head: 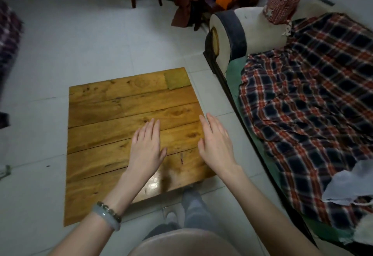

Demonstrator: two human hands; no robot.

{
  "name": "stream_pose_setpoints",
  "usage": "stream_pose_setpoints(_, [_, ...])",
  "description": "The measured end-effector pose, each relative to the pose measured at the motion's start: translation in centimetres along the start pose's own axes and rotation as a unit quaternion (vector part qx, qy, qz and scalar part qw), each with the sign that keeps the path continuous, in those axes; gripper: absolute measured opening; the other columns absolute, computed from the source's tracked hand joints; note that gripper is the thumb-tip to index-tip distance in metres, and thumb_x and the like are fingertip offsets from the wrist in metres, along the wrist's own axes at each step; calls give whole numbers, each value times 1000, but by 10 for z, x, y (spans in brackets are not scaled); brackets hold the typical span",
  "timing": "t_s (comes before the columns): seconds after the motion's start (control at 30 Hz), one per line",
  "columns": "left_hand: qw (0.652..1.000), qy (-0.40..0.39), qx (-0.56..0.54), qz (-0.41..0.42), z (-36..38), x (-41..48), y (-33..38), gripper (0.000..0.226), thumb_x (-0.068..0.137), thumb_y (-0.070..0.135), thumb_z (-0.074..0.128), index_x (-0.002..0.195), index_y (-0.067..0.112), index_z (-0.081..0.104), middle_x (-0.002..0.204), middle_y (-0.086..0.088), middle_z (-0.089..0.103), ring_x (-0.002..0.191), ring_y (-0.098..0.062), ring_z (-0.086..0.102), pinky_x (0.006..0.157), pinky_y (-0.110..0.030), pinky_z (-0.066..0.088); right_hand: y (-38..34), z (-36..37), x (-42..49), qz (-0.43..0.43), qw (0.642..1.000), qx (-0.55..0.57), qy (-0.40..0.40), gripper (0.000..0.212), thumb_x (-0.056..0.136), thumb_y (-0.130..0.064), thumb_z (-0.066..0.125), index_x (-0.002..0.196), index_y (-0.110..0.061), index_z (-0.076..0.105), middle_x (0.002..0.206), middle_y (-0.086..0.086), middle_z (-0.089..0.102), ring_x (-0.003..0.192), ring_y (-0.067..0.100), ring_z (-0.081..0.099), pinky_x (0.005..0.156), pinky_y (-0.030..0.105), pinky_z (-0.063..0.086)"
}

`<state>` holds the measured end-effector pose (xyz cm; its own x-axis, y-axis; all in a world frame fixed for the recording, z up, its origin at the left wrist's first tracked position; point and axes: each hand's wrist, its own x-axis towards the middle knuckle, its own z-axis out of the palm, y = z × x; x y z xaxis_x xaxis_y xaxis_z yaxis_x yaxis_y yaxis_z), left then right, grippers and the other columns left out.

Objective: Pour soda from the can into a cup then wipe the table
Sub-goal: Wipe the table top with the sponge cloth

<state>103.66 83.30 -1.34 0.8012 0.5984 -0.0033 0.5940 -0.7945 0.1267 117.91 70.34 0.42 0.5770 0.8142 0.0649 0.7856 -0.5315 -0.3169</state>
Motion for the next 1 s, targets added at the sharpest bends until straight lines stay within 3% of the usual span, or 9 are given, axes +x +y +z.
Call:
stream_pose_setpoints(0.23, [995, -22, -23, -95, 22, 57, -4, 77, 82, 29, 69, 144, 1, 33, 146, -18, 38, 134, -33, 39, 110, -45, 30, 35, 23, 83, -65, 996, 22, -53, 63, 88, -11, 51, 146, -12, 27, 154, 11, 26, 143, 25, 21, 115, 32, 14])
stream_pose_setpoints(0.4, [990, -17, -20, -141, 35, 101, -9, 75, 81, 28, 72, 140, -2, 37, 140, -21, 46, 127, -35, 46, 106, -47, 35, 58, 43, 144, -99, 992, 36, -70, 61, 88, -11, 51, 145, -12, 29, 153, 11, 27, 143, 25, 21, 114, 33, 11])
stream_pose_setpoints(0.57, [986, -22, -11, -162, 51, 146, -29, 77, 77, 25, 76, 138, -5, 39, 139, -24, 45, 124, -39, 48, 103, -50, 38, 71, 72, 198, -126, 988, 51, -72, 58, 85, -6, 52, 141, -5, 38, 148, 16, 35, 140, 30, 29, 115, 43, 24])
stream_pose_setpoints(0.73, [985, -25, 13, -172, 74, 186, -60, 78, 76, 25, 76, 138, -5, 38, 139, -26, 45, 124, -39, 48, 102, -50, 39, 85, 112, 247, -151, 985, 57, -59, 49, 81, -3, 58, 129, 4, 51, 135, 25, 49, 128, 38, 45, 105, 51, 40])
stream_pose_setpoints(0.87, [985, -35, 13, -166, 106, 211, -83, 76, 79, 24, 73, 139, -5, 37, 142, -26, 42, 128, -39, 45, 105, -50, 36, 97, 155, 288, -151, 985, 42, -73, 56, 73, -1, 64, 127, 5, 53, 132, 27, 51, 126, 40, 47, 102, 54, 41])
stream_pose_setpoints(1.0, [983, -57, 11, -172, 141, 234, -102, 74, 81, 25, 71, 140, -5, 37, 142, -25, 42, 129, -38, 44, 107, -49, 34, 111, 203, 326, -167, 982, 33, -79, 53, 77, -1, 63, 128, 5, 51, 134, 27, 48, 128, 41, 44, 105, 54, 38])
